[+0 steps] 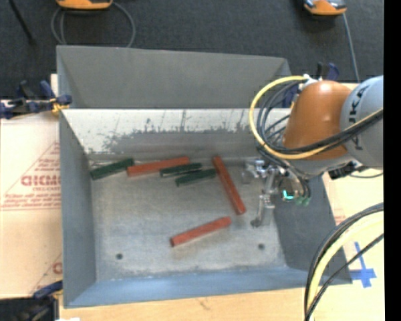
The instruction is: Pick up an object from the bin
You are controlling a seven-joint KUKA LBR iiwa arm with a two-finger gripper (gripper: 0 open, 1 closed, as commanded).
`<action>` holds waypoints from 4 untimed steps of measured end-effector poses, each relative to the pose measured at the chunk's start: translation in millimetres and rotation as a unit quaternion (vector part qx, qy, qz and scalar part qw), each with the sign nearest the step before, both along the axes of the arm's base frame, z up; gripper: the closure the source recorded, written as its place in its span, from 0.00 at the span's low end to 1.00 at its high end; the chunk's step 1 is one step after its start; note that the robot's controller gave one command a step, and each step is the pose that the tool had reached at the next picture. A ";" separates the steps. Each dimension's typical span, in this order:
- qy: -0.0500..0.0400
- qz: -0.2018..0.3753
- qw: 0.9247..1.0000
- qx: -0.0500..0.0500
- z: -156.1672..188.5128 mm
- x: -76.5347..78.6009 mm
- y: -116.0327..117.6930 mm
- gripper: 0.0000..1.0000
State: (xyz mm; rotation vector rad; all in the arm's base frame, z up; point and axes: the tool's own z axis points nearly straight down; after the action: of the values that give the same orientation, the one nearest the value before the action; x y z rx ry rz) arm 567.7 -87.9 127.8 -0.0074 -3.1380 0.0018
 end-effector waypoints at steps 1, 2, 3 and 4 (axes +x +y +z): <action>0.000 0.045 0.999 0.001 -58.0 -32.6 31.7 0.00; -0.002 0.063 0.998 0.001 -57.7 -43.7 67.8 0.00; -0.005 0.160 0.987 0.002 -53.7 -26.6 143.2 0.00; -0.003 0.161 0.987 0.001 -54.1 -27.1 141.3 1.00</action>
Offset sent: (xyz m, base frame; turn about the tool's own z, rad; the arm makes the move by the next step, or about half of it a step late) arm -0.0312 0.0317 -0.0556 -0.0925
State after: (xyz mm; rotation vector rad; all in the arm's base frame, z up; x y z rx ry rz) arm 540.6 53.5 73.7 0.4977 -3.1056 0.0003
